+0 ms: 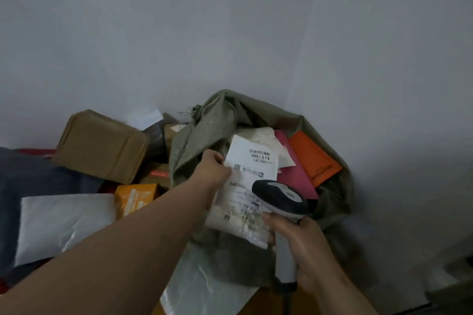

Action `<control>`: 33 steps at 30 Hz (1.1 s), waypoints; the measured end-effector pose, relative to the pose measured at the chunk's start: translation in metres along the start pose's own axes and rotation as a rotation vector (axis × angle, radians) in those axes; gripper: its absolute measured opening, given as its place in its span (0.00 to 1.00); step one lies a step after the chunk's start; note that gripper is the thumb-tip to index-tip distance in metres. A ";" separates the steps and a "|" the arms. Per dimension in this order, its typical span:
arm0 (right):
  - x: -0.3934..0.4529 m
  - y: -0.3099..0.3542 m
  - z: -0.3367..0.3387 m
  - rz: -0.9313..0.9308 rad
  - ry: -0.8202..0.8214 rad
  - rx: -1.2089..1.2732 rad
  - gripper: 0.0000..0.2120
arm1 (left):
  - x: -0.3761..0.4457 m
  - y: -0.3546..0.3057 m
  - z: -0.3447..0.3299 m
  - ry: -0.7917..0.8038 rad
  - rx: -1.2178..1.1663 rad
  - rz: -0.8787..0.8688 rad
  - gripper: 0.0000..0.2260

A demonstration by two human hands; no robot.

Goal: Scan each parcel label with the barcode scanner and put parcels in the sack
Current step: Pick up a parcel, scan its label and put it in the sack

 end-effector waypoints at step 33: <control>0.013 -0.013 -0.065 -0.009 0.158 0.054 0.11 | -0.024 0.051 0.074 0.089 0.034 0.043 0.05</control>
Point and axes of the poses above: each hand's wrist, its own x-axis towards the middle knuckle, its own z-axis out of the back of the hand, y = z × x, the point moved 9 cm from there along x, towards the middle knuckle, and after that the axes turned 3 degrees about -x, right-handed, at the moved point
